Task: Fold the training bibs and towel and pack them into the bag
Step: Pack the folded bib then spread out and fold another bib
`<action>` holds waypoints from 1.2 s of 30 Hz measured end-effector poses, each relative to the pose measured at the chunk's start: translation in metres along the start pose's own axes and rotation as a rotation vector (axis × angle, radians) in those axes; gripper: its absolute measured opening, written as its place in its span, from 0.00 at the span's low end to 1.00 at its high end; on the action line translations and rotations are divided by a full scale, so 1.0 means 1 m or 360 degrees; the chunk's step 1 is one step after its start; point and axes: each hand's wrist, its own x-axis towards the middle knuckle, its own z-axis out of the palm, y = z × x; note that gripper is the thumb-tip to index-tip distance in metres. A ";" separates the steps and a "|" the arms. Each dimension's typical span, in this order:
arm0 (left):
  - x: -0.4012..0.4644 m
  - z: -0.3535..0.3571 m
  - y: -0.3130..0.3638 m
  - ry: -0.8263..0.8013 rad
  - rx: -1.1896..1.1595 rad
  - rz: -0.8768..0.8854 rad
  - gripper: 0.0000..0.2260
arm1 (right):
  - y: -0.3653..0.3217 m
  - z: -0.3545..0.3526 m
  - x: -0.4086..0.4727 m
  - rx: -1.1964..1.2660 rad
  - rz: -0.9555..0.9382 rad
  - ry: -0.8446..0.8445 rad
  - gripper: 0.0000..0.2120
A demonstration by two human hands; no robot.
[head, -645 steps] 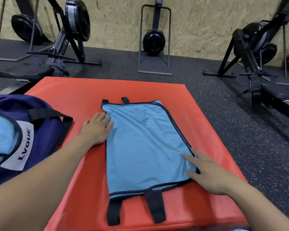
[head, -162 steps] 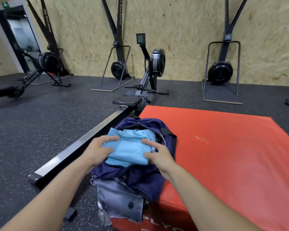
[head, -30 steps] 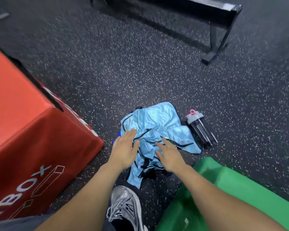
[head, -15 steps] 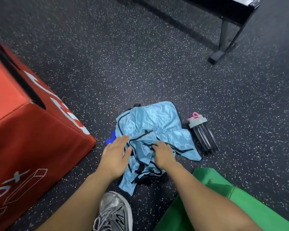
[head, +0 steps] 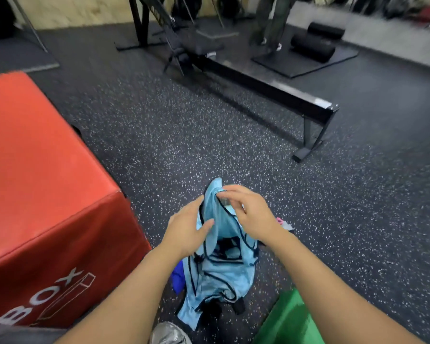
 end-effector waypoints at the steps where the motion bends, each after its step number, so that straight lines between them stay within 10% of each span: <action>1: 0.000 -0.015 0.011 0.0054 -0.0083 0.0048 0.31 | -0.019 -0.013 0.006 0.0012 -0.0071 0.0051 0.17; 15: -0.086 -0.287 0.100 0.0573 -0.1094 0.0218 0.09 | -0.277 -0.104 0.075 0.0441 -0.0624 0.0395 0.05; 28: -0.253 -0.481 0.103 0.1077 -0.0852 0.0332 0.09 | -0.482 -0.076 0.083 0.1088 -0.0549 -0.0326 0.11; 36: -0.342 -0.518 0.086 0.1191 -0.0817 0.0378 0.07 | -0.581 -0.054 0.059 0.1174 -0.1181 -0.0556 0.28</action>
